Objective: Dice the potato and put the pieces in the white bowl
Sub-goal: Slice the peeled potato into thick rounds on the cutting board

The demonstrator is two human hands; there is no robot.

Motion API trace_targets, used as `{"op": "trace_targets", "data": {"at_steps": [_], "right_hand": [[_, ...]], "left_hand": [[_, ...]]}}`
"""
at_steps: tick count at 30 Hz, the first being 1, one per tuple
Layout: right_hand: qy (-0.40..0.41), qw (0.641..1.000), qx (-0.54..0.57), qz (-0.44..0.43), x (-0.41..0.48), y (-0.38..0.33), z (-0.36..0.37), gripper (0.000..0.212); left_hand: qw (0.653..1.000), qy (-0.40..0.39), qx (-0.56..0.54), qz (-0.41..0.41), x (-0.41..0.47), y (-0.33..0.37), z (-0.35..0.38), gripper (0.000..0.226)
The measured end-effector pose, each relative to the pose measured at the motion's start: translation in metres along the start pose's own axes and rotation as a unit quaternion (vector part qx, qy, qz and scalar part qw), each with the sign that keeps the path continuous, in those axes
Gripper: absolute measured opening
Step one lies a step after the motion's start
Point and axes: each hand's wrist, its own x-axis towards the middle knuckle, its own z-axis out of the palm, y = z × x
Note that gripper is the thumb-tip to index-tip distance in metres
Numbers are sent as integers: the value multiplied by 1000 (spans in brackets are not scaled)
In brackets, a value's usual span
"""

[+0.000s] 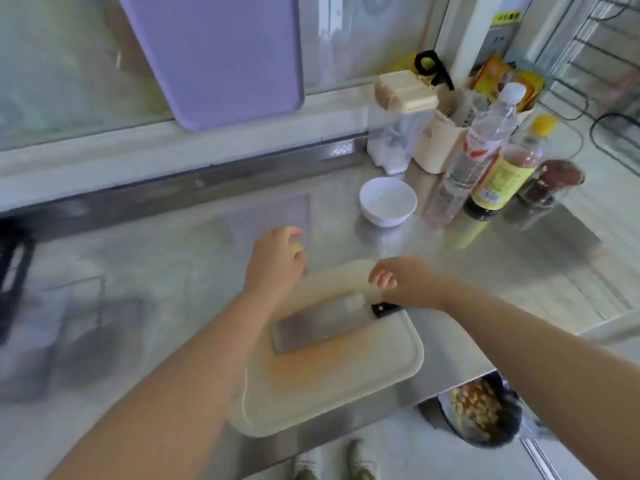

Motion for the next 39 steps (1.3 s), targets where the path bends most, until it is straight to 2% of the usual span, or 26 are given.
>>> {"op": "trace_targets", "data": {"at_steps": [2,5,11,17,21,27,29,33,35,39], "right_hand": [[-68,991,-114,8,7,3,10,41],[-97,973,-209,4,13,7,24,55],[-94,958,-270,-23,27,16,37,45],[-102,964,-243,-36,26,17,40,32],[-85,980,-181,-16,15,28,40,22],[15,998,-52,27,0,33,49,38],[36,998,-32,26,-1,27,53,36],[59,998,7,29,-4,17,65,19],[57,998,-3,25,-6,15,70,22],[60,998,-6,28,-10,14,75,25]], "left_hand": [[996,-3,87,-21,3,-16,-1,57],[990,-56,101,-75,4,-37,0,74],[989,-97,68,-87,13,-48,16,78],[994,-58,69,-66,15,-44,20,67],[995,25,-12,-97,8,-43,3,63],[978,116,-134,-112,-36,-29,-38,54],[978,105,-141,-116,-58,-25,-36,53],[989,18,-100,-109,-96,-18,-6,60],[994,-23,-63,-86,-107,-11,12,60],[998,-51,-16,-44,-111,-3,35,61]]}}
